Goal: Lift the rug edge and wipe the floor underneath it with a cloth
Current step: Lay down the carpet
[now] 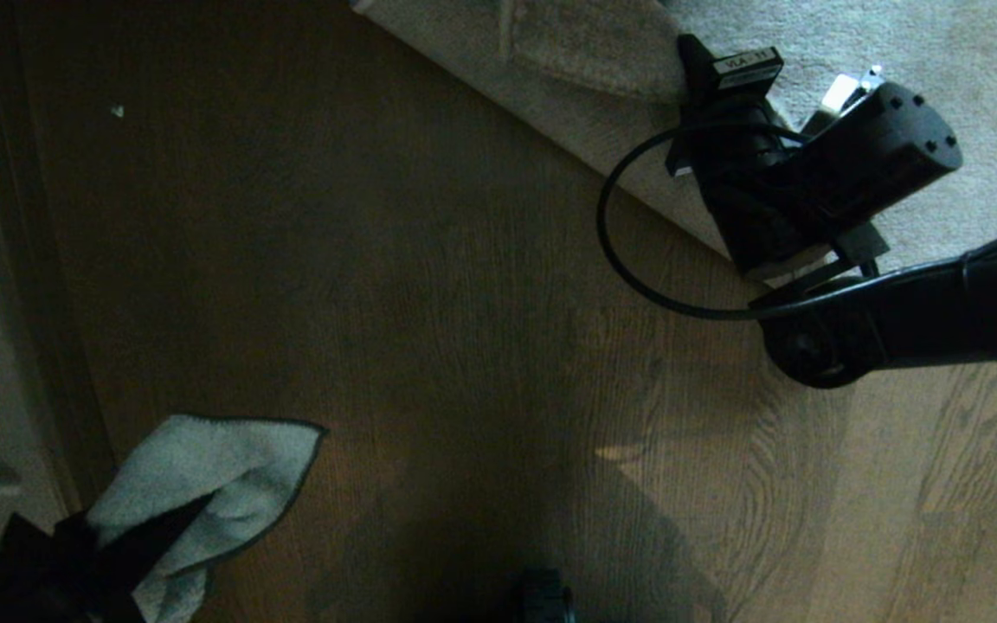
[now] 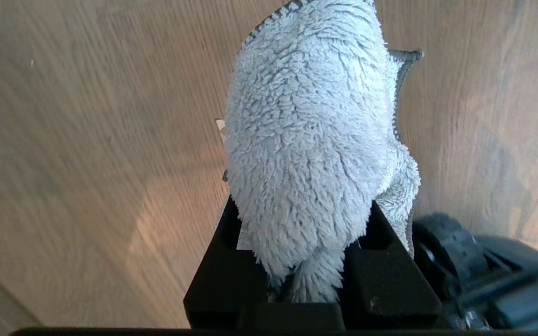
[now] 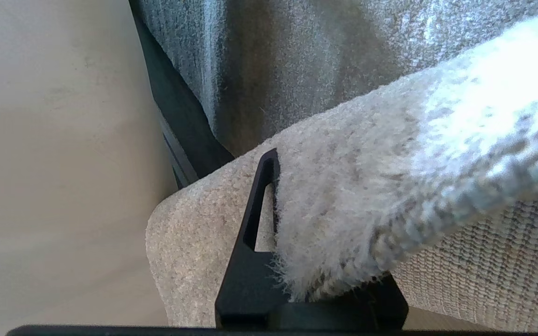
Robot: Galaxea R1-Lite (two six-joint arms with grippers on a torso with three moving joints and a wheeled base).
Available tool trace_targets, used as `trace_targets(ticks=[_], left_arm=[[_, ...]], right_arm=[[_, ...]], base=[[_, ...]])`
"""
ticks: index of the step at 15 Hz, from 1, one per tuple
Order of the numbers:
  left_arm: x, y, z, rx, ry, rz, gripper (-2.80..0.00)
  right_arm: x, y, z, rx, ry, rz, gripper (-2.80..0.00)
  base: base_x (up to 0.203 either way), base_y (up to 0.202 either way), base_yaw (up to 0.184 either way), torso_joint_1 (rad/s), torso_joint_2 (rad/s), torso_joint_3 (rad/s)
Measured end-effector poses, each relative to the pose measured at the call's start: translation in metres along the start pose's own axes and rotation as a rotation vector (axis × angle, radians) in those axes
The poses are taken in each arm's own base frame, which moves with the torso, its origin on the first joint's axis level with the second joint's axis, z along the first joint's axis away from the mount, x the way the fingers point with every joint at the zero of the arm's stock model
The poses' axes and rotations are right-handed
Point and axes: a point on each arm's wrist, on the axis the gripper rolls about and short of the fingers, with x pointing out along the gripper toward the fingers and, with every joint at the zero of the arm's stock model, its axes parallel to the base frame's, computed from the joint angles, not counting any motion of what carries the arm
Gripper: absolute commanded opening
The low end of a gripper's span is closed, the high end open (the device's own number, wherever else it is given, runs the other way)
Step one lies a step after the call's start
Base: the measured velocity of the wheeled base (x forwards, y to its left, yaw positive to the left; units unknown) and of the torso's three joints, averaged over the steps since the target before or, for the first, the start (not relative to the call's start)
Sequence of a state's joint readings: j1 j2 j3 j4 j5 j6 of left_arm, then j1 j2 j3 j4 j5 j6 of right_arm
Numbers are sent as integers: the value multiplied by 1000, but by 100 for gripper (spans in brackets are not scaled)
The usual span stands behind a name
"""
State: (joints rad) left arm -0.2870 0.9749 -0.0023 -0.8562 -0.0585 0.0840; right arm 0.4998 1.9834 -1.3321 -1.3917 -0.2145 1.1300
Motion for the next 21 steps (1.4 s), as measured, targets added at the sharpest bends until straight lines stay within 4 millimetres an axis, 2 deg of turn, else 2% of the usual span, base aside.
trace_targets(ticks=[4,7,9,13,21], left_arm=[[-32,-3,-10,-1,9,0,-280],[-64,-6,-27,2,7,9,-280],[-78,-7,-40,3,27,34,-280],[-87,-10,-65,-20,174,32,-280],[-88,-10,-66,-74,163,-2,-280]], right_arm=[[0,0,0,-1,0,-1,-280],[0,-1,0,-2,1,-4,-280],[-1,-2,0,-4,2,-8,-280],[-2,-2,0,-5,1,-8,-280],[-4,-5,-1,-5,6,-15,-280]], base=[[0,0,0,0,0,0],[0,0,0,0,0,0],[0,0,0,0,0,0],[0,0,0,0,0,0],[0,0,0,0,0,0]])
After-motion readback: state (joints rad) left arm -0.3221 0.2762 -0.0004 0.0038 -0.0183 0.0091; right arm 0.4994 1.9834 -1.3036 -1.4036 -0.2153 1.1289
